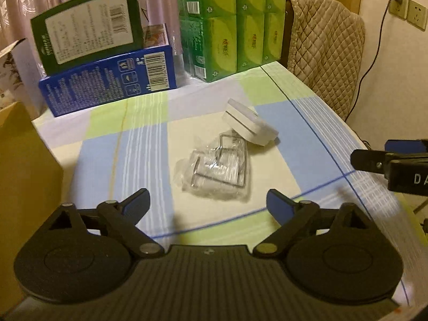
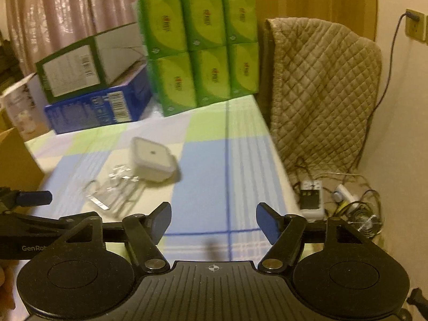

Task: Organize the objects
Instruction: 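Lower left tool onto the bagged clear wire rack while right tool reaches the white night light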

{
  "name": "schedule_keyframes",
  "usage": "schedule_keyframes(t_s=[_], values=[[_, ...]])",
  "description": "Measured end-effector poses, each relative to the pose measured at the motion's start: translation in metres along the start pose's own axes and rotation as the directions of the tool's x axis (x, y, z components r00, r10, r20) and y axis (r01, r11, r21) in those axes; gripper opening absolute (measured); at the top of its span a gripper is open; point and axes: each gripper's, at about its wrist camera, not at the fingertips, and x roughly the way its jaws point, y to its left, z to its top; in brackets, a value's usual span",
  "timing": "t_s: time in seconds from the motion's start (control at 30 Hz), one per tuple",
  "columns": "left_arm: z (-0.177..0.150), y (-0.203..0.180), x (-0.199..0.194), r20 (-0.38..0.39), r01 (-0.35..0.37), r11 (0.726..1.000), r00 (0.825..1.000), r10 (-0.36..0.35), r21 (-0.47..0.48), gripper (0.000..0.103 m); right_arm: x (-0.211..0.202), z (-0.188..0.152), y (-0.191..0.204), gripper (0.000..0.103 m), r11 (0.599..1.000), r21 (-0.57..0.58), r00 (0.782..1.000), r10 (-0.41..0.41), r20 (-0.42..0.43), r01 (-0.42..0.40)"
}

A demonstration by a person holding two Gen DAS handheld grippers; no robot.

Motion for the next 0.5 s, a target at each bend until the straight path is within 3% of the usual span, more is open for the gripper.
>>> schedule_keyframes(t_s=[0.2,0.5], values=[[0.007,-0.006,0.030,0.002,0.006,1.000,1.000,-0.006,-0.003,0.083,0.015,0.006,-0.002,0.066,1.000,0.008,1.000,0.012,0.005,-0.012],[0.007,-0.002,0.054,-0.024,-0.006,1.000,1.000,0.006,0.013,0.057,0.031,0.006,-0.001,0.066,1.000,0.006,1.000,0.021,-0.004,-0.021]])
